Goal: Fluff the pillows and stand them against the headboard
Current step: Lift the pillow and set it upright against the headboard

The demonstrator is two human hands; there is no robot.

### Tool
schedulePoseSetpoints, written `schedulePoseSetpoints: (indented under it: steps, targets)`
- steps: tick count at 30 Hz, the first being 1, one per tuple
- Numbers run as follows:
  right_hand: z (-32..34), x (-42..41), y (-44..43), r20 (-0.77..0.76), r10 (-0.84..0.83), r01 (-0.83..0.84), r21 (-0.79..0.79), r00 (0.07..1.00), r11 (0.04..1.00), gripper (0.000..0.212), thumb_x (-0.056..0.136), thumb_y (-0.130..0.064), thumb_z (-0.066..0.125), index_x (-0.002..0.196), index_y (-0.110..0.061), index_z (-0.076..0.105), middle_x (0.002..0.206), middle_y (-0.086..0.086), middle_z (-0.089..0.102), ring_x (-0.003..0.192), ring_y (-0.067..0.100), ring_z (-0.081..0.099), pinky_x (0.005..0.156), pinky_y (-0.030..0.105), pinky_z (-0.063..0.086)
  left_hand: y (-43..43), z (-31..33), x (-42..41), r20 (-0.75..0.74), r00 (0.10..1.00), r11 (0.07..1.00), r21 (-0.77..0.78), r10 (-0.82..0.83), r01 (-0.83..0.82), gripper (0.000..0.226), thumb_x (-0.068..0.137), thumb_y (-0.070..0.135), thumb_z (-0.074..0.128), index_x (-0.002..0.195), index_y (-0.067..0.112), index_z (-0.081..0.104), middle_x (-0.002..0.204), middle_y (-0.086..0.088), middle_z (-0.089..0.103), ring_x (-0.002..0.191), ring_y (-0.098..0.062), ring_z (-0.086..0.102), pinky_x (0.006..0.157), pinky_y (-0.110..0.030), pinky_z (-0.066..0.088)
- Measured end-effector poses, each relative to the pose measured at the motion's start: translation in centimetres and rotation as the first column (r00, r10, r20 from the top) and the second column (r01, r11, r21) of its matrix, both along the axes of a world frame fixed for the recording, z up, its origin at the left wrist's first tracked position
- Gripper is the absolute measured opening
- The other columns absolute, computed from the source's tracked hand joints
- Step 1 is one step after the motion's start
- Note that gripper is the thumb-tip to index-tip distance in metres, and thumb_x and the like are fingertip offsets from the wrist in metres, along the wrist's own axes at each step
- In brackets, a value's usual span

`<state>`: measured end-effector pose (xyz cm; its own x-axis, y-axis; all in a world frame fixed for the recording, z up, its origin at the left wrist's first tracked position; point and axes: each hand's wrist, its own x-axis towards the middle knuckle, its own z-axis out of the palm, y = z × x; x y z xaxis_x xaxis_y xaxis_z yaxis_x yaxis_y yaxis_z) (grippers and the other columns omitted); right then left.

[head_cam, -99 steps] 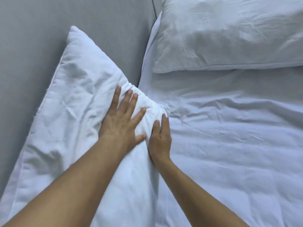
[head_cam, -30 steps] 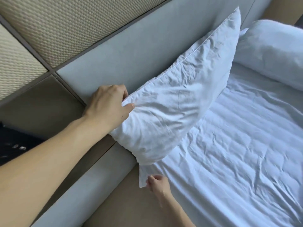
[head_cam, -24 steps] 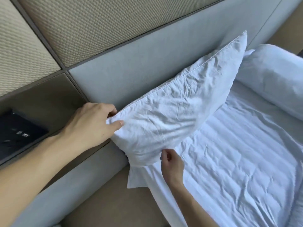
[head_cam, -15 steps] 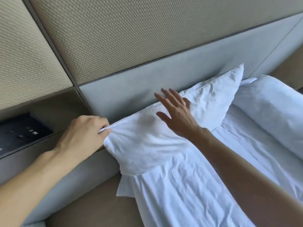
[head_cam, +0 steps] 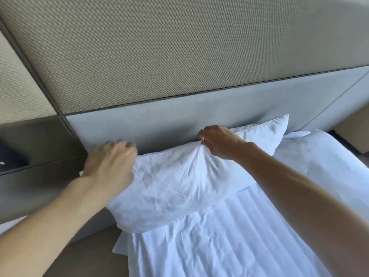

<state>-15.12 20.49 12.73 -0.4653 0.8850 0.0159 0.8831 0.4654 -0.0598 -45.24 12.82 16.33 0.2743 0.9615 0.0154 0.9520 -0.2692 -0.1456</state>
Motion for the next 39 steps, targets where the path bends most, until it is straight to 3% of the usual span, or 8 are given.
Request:
schedulePoseSetpoints:
  steps: [3,7,11,19,27,32,36,39]
  targets:
    - [0.2,0.1,0.3,0.003,0.071,-0.071,-0.004,0.997,0.997,0.014,0.096,-0.02,0.056,0.105,-0.013,0.064,0.1,0.005,0.065,0.096,0.03,0.061,0.075,0.042,0.05,2.2,-1.2,7.5,0.165,0.985,0.998,-0.044,-0.045,0.053,0.033,0.087,0.041,0.065,0.082,0.019,0.039,0.093,-0.006,0.062,0.089,-0.031,0.063,0.067,-0.035,0.042]
    - [-0.5,2.9,1.0,-0.051,0.105,-0.109,-0.083,0.993,0.991,0.02,0.092,-0.025,0.065,0.111,-0.018,0.065,0.107,0.002,0.064,0.101,0.026,0.06,0.082,0.042,0.05,4.9,-1.4,13.6,0.142,0.986,0.986,-0.131,-0.084,0.103,0.014,0.09,0.008,0.055,0.079,0.015,0.048,0.098,-0.008,0.064,0.094,-0.032,0.064,0.064,-0.033,0.035]
    - [-0.9,9.0,3.5,0.151,0.039,-0.009,-0.199,0.988,0.98,0.028,0.093,-0.023,0.062,0.121,-0.022,0.063,0.119,0.001,0.063,0.114,0.025,0.057,0.092,0.039,0.048,6.8,-2.5,12.8,0.189,0.979,0.988,-0.116,-0.081,0.104,0.037,0.088,0.005,0.054,0.065,0.019,0.028,0.072,0.0,0.041,0.083,-0.031,0.06,0.06,-0.033,0.033]
    - [0.8,15.5,7.0,0.388,-0.052,0.155,-0.24,0.92,0.958,0.031,0.09,-0.026,0.062,0.121,-0.027,0.061,0.121,-0.002,0.061,0.118,0.023,0.055,0.093,0.036,0.045,6.4,-3.5,12.7,0.181,0.977,0.988,-0.088,-0.11,0.128,0.031,0.088,0.008,0.051,0.067,0.022,0.032,0.073,0.004,0.04,0.08,-0.026,0.06,0.06,-0.032,0.035]
    - [2.6,22.0,6.6,0.608,-0.418,0.424,0.145,0.675,0.894,0.031,0.086,-0.012,0.06,0.115,-0.02,0.055,0.111,0.002,0.062,0.11,0.025,0.058,0.091,0.035,0.042,6.0,-3.1,12.1,0.119,0.99,0.988,-0.124,-0.074,0.089,0.032,0.088,0.006,0.051,0.068,0.02,0.032,0.07,0.004,0.035,0.067,-0.023,0.042,0.056,-0.03,0.029]
    - [1.7,20.5,4.0,0.395,-0.531,0.49,0.208,0.75,0.847,0.027,0.084,-0.018,0.056,0.11,-0.014,0.061,0.099,0.007,0.061,0.1,0.032,0.059,0.092,0.04,0.044,5.2,-1.5,12.0,0.082,0.995,0.99,-0.124,-0.055,0.065,0.034,0.084,-0.001,0.049,0.065,0.018,0.028,0.068,0.004,0.034,0.062,-0.025,0.042,0.047,-0.029,0.017]
    - [1.3,15.4,-0.8,0.123,-0.617,0.61,0.087,0.778,0.787,0.043,0.096,-0.041,0.047,0.13,-0.014,0.054,0.13,0.018,0.056,0.12,0.039,0.05,0.103,0.047,0.034,2.9,-0.4,9.5,0.177,0.982,0.998,0.009,-0.07,0.069,0.012,0.089,0.018,0.058,0.079,0.015,0.053,0.076,-0.003,0.058,0.071,-0.032,0.063,0.06,-0.034,0.04]
    - [2.0,11.0,-5.6,0.092,-0.633,0.635,0.005,0.769,0.772,0.059,0.096,-0.054,0.043,0.144,-0.019,0.04,0.146,0.019,0.04,0.133,0.037,0.036,0.112,0.05,0.023,0.2,-0.3,7.2,0.176,0.982,0.997,-0.011,-0.068,0.071,0.03,0.091,0.04,0.056,0.101,0.013,0.062,0.091,-0.008,0.066,0.086,-0.032,0.064,0.072,-0.04,0.045]
